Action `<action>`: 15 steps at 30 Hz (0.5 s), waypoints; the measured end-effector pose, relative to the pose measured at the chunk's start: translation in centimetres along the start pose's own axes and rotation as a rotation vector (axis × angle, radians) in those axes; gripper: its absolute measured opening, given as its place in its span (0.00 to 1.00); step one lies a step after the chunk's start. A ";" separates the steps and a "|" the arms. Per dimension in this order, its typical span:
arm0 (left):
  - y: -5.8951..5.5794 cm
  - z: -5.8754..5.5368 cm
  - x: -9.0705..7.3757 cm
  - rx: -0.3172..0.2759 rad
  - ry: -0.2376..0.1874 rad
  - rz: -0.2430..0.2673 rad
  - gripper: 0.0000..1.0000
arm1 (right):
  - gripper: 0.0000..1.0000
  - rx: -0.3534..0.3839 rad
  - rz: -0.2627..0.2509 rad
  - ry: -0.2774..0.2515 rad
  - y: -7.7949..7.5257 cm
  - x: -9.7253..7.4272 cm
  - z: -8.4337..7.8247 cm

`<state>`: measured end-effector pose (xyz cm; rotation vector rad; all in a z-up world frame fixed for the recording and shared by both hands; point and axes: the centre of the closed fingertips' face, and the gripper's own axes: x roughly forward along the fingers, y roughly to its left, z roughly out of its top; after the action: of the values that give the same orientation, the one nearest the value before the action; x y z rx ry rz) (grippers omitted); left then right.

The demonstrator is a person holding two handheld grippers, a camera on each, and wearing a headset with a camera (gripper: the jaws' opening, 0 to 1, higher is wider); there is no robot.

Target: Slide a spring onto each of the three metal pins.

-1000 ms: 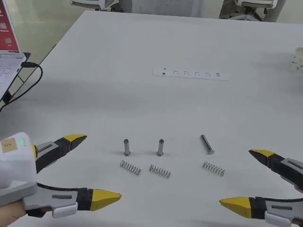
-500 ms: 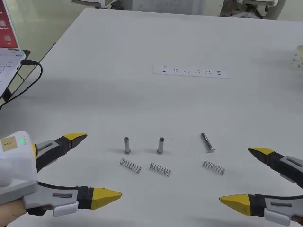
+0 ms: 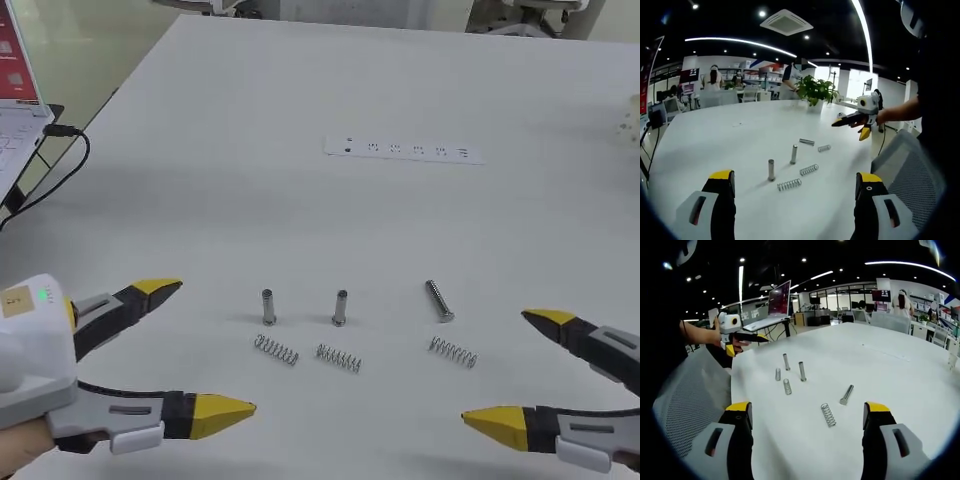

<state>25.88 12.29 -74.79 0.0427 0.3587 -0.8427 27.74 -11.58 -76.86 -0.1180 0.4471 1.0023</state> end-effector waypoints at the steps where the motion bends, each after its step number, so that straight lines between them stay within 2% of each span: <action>1: 0.1 -0.1 0.0 -0.003 0.001 0.001 0.98 | 0.92 0.000 0.000 0.001 0.0 0.0 0.0; 15: -0.1 0.1 0.0 -0.001 -0.003 -0.005 0.98 | 0.92 0.005 -0.002 0.007 0.1 -0.1 -0.2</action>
<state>25.79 12.21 -74.66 0.0391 0.3563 -0.8474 27.53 -11.72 -77.01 -0.1181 0.4557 0.9987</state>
